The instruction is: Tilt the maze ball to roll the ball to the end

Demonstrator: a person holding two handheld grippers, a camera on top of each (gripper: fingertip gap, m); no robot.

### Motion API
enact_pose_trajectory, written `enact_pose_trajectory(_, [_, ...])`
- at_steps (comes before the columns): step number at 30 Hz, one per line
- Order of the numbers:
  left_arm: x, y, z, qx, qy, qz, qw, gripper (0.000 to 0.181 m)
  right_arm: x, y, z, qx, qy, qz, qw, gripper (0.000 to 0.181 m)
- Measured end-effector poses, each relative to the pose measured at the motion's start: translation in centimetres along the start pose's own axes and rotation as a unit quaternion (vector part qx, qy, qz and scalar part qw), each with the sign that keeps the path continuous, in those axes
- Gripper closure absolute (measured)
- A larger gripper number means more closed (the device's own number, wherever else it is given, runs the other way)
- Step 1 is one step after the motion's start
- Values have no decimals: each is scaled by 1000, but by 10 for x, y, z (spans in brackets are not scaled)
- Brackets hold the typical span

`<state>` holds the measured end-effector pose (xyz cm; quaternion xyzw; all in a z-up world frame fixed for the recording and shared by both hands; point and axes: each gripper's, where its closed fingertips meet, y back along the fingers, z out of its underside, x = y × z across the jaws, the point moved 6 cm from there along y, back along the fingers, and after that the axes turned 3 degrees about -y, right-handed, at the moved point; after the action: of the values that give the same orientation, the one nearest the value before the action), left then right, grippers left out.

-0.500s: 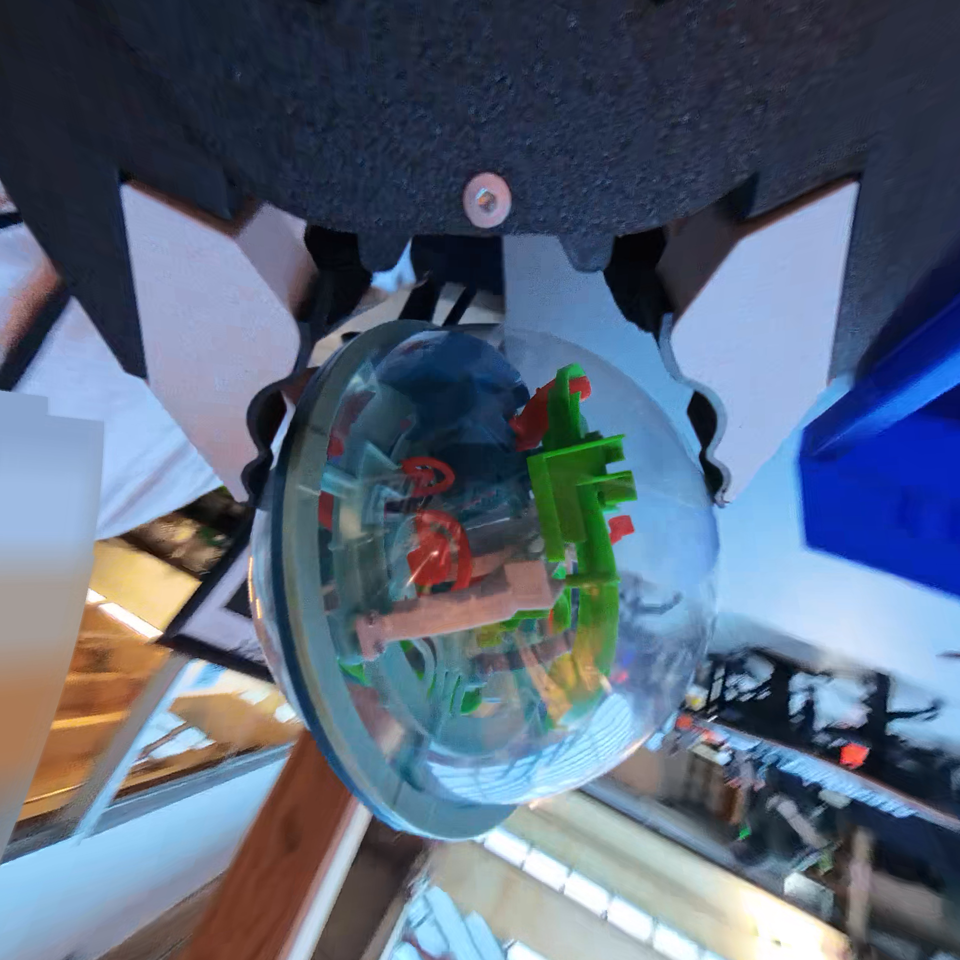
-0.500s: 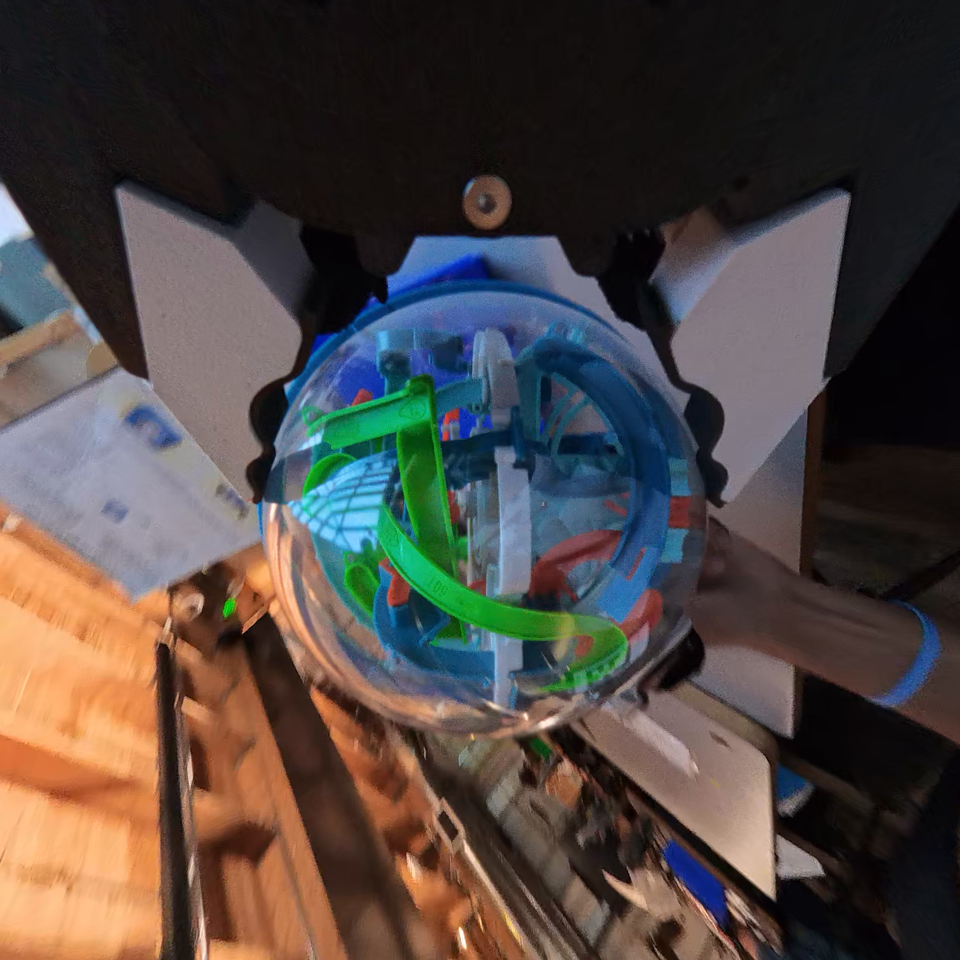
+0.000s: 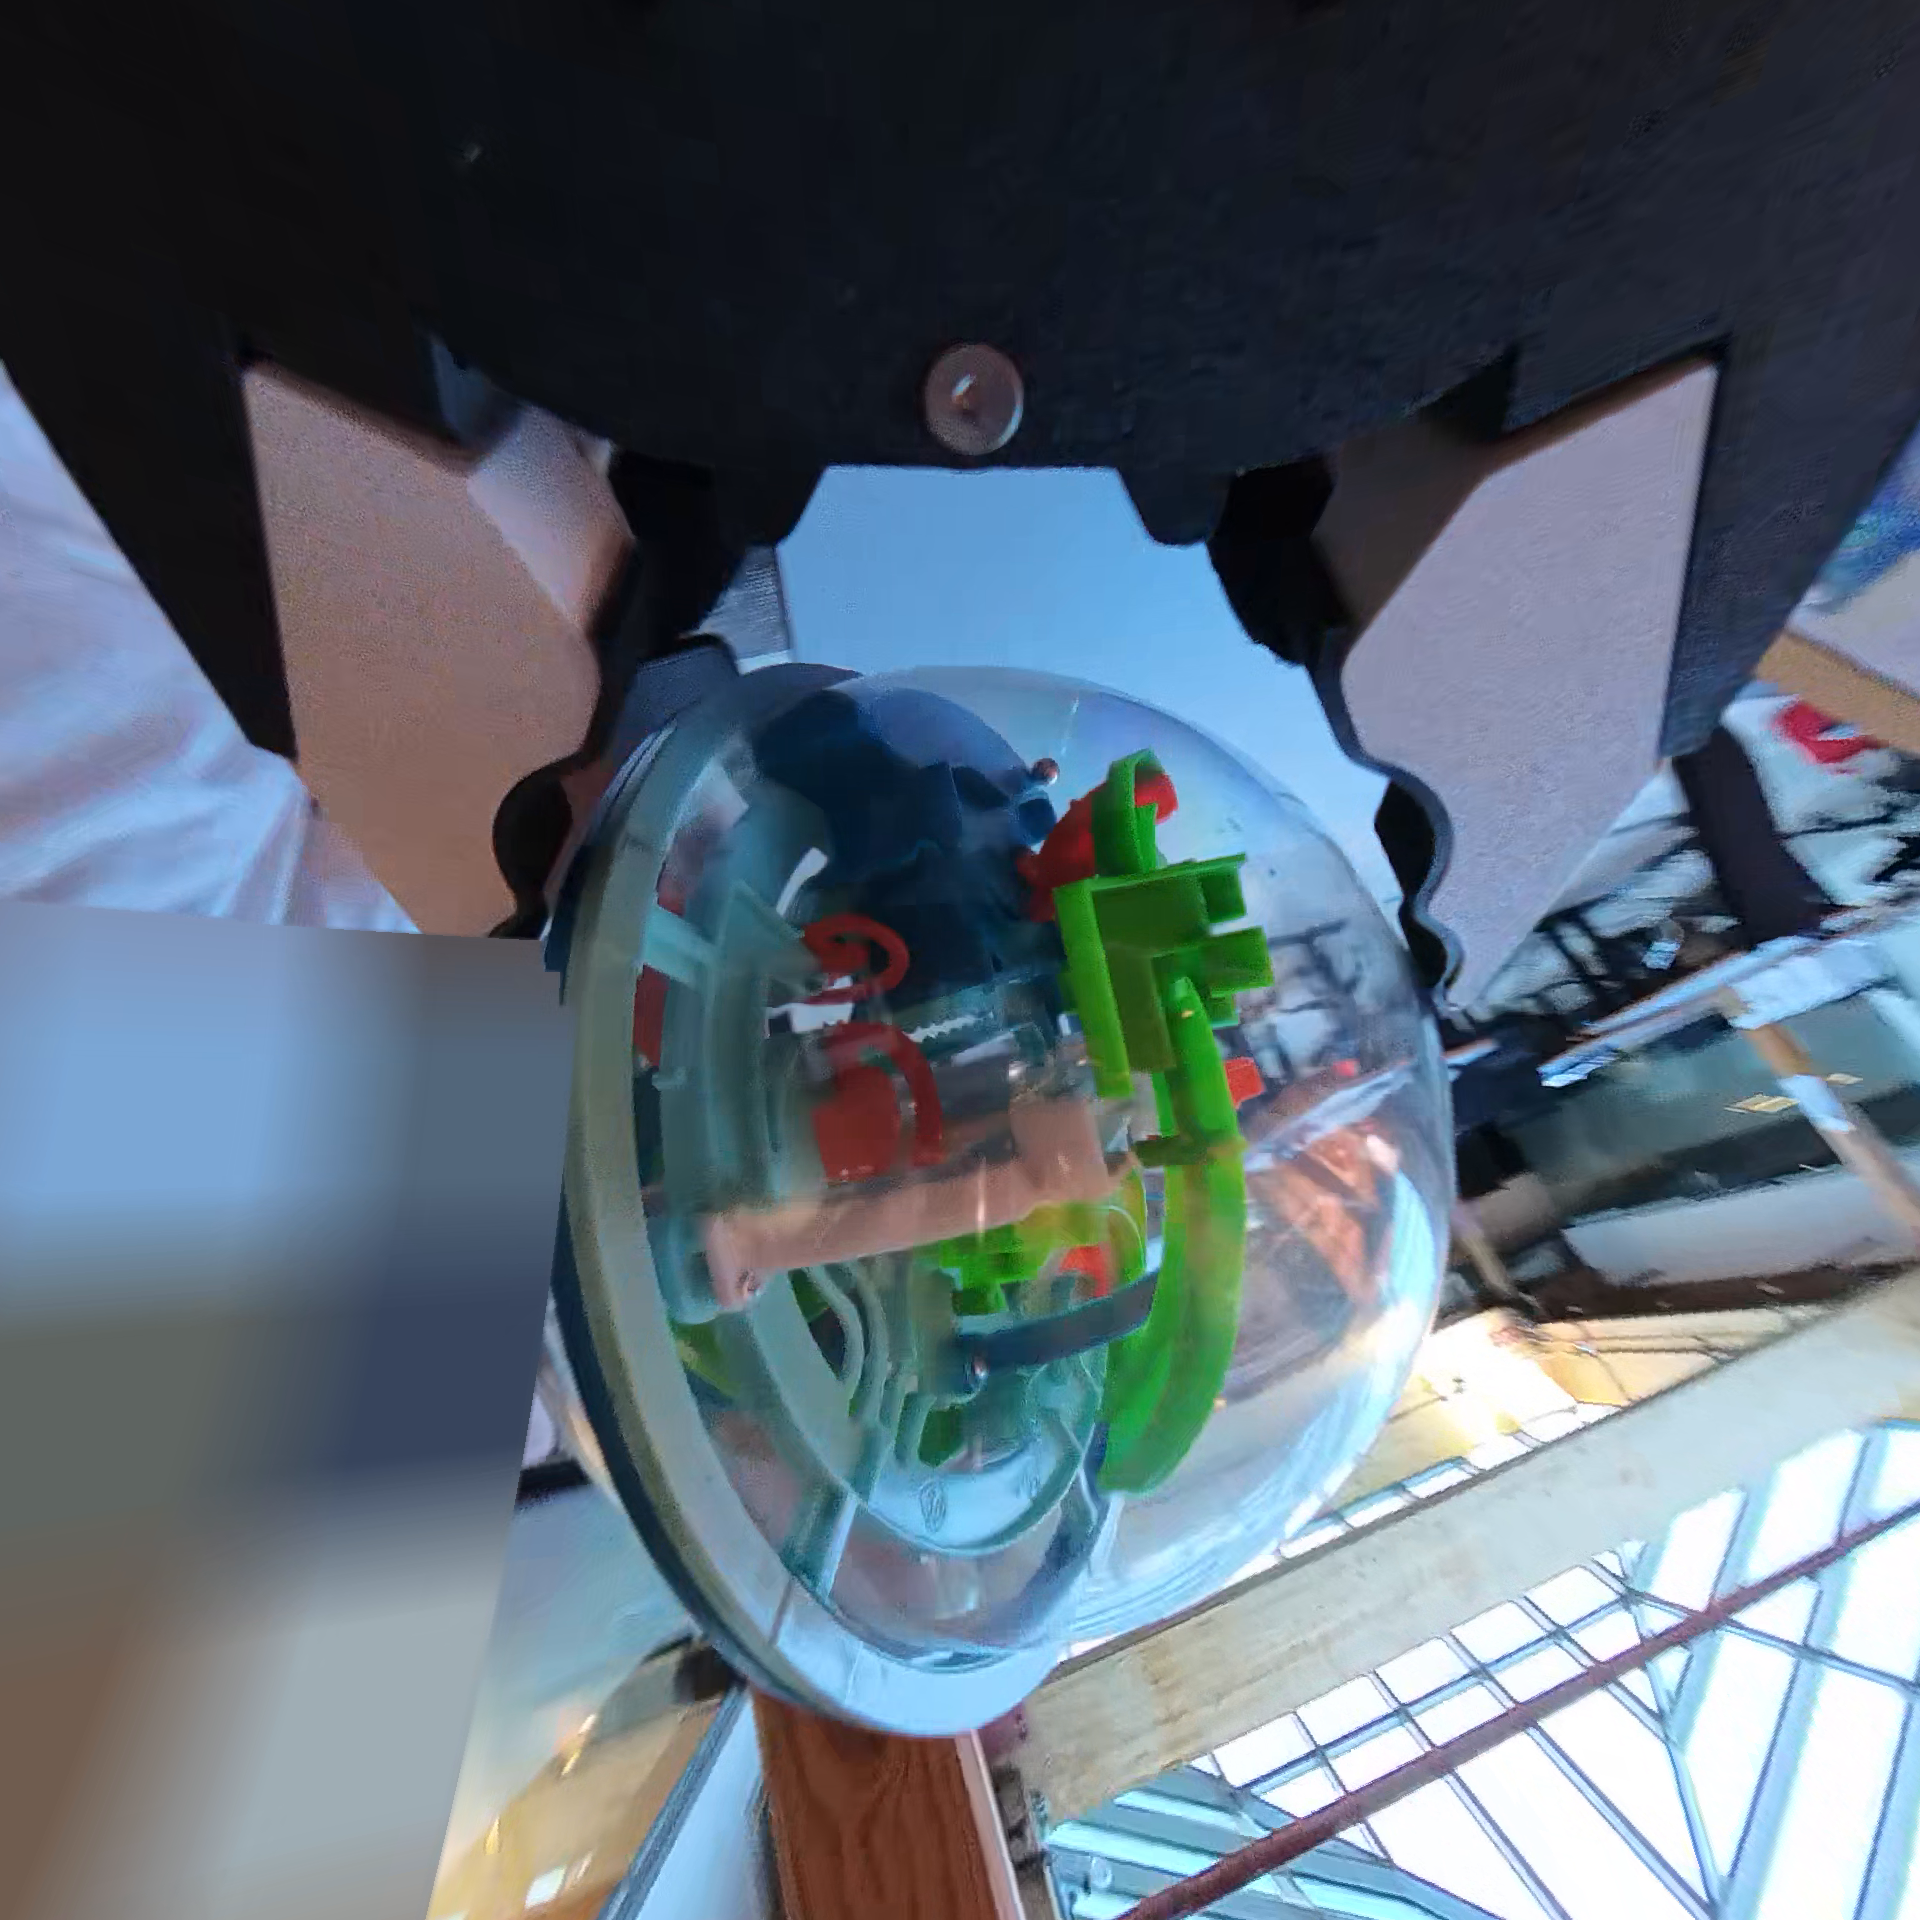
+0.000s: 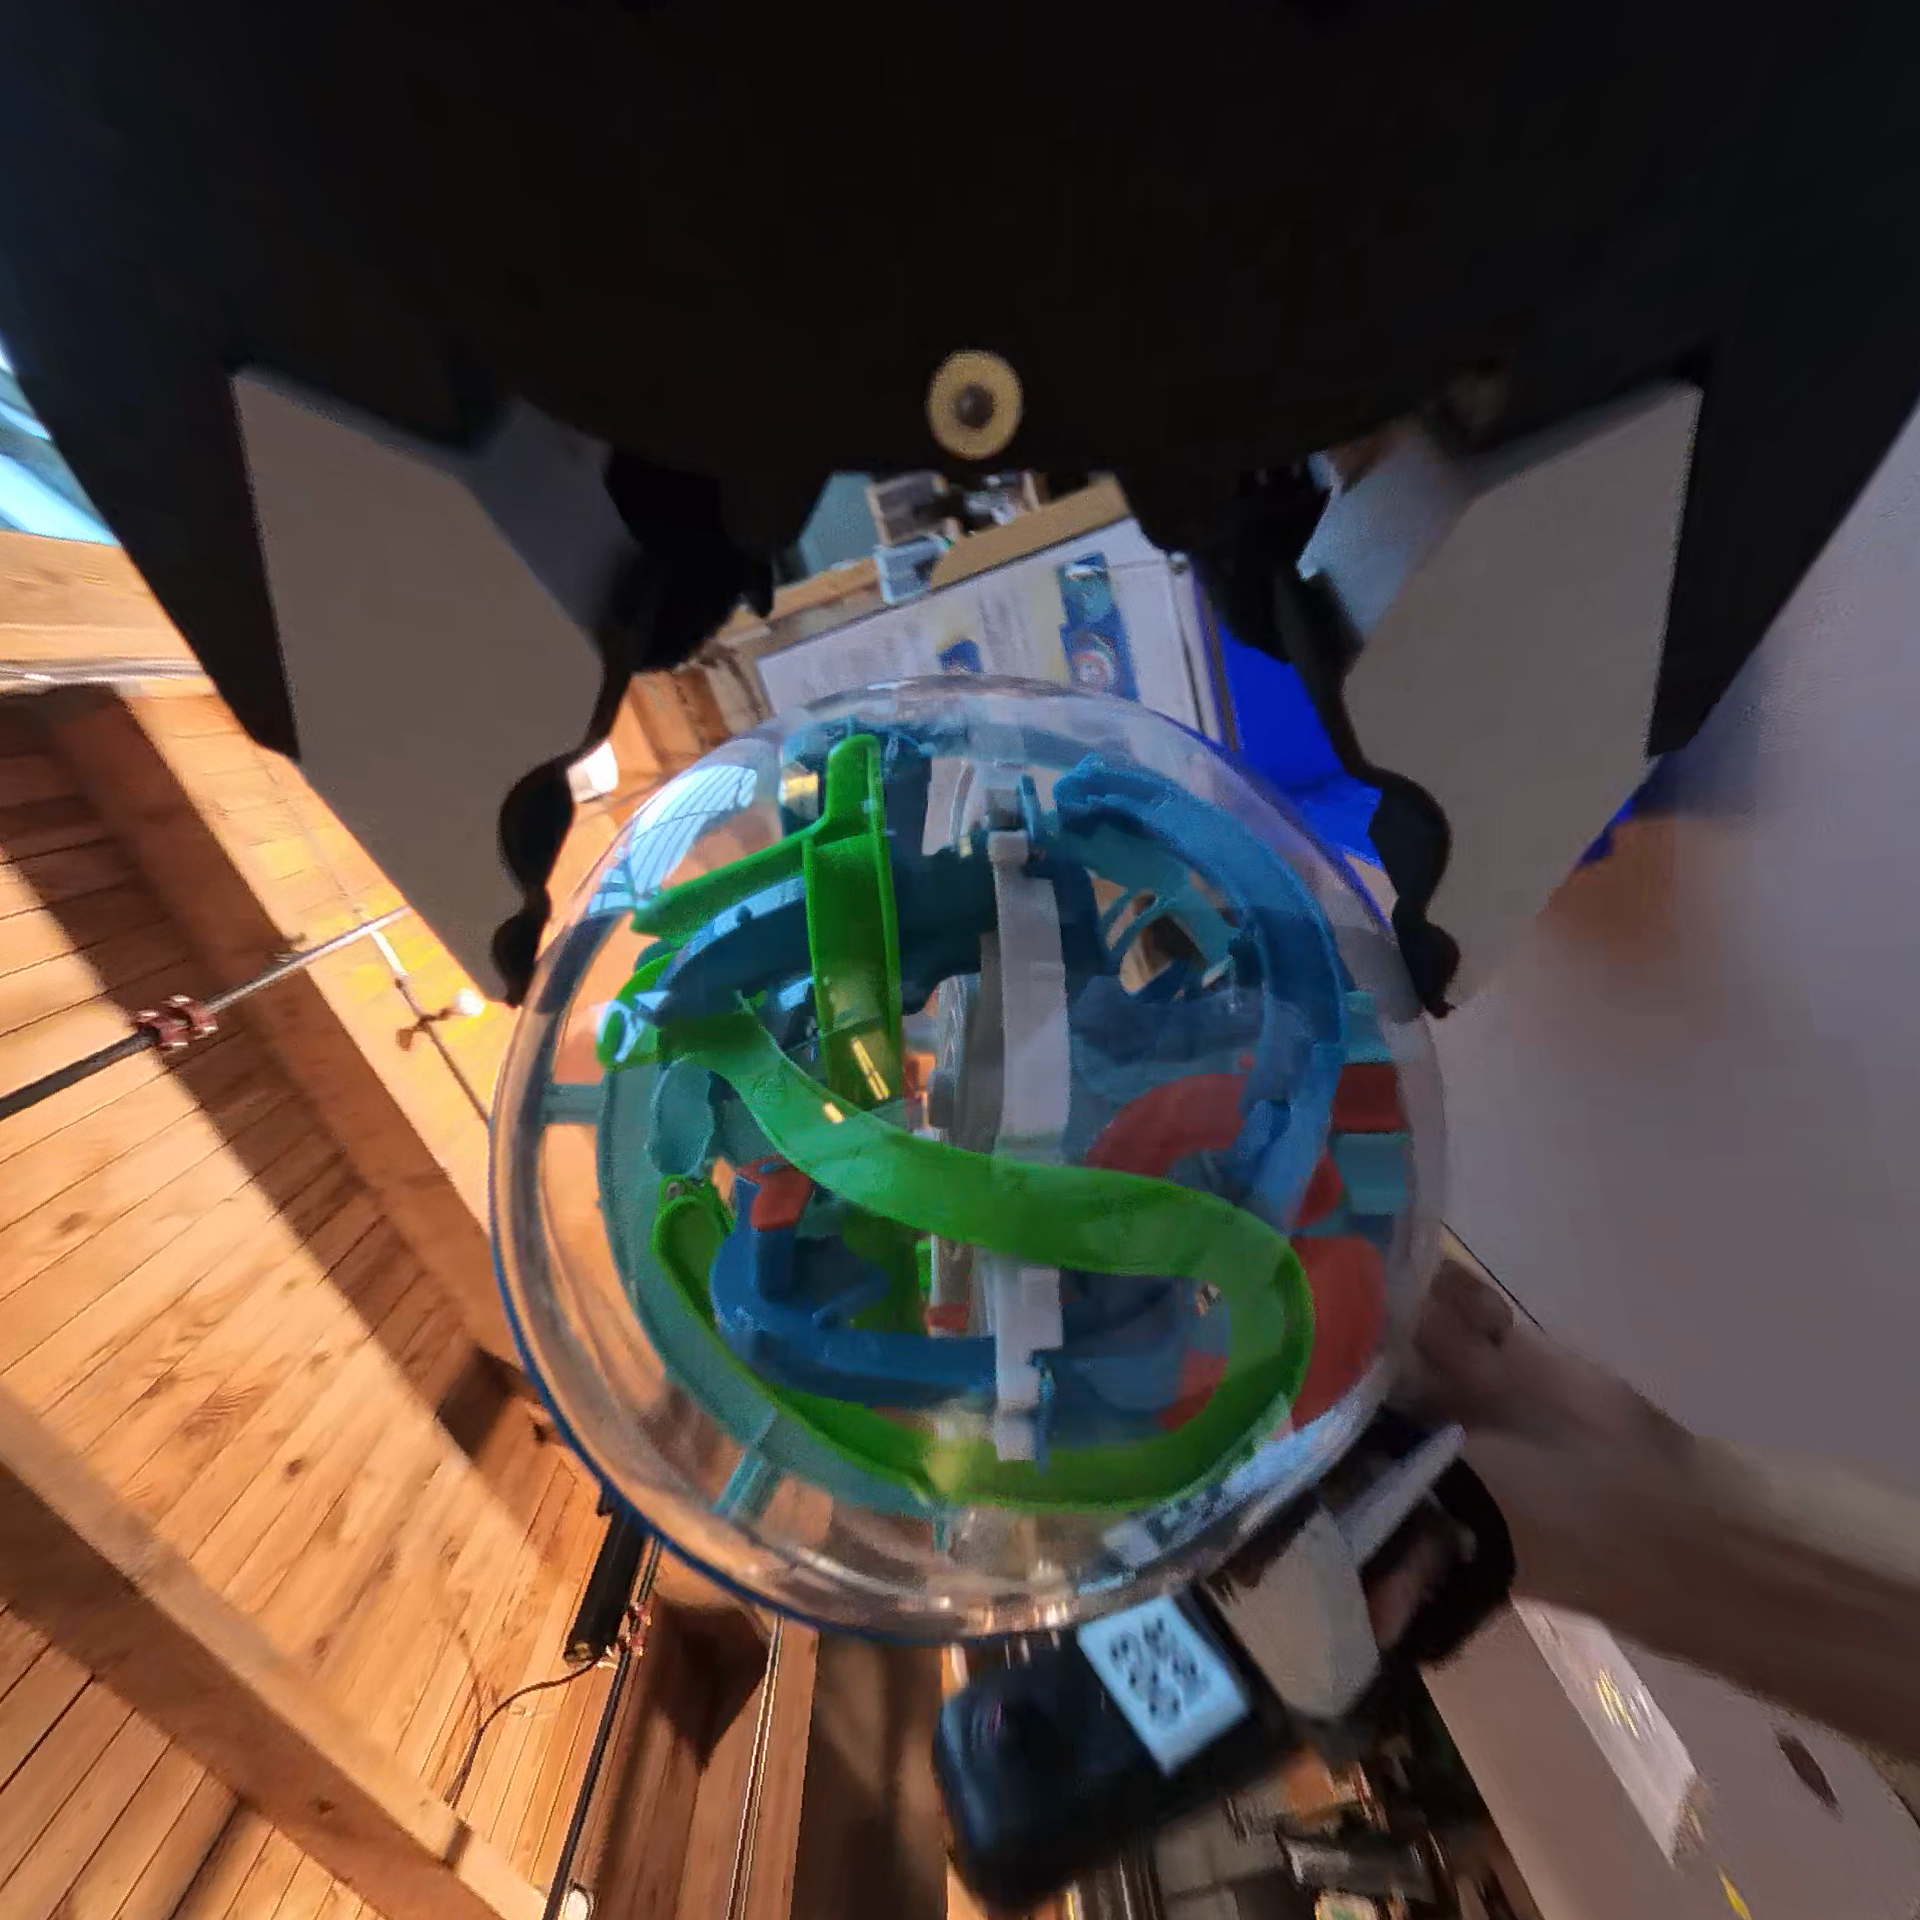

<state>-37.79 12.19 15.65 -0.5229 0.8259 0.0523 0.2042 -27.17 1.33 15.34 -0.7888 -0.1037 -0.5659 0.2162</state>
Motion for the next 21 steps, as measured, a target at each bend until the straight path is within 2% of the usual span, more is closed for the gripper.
enact_pose_trajectory(3, [15,1,-8,-22,-68,-33,997,25,-3,6,-5,0,44,24,999,27])
enact_pose_trajectory(7, [43,3,-30,-6,-172,-58,983,25,-3,16,-25,32,100,82,991,27])
enact_pose_trajectory(10, [68,5,-45,-19,-260,-73,963,25,-6,27,-41,67,157,129,977,27])
enact_pose_trajectory(14, [86,2,-54,-54,-348,-116,929,25,-7,30,-42,91,188,184,960,26])
enact_pose_trajectory(16, [88,0,-55,-75,-357,-135,921,25,-7,27,-35,106,170,193,961,27])
enact_pose_trajectory(18, [86,-3,-55,-90,-334,-144,927,25,-7,23,-28,123,133,179,967,27])
enact_pose_trajectory(21, [81,-1,-54,-77,-307,-132,939,25,-7,21,-28,123,116,164,972,27])
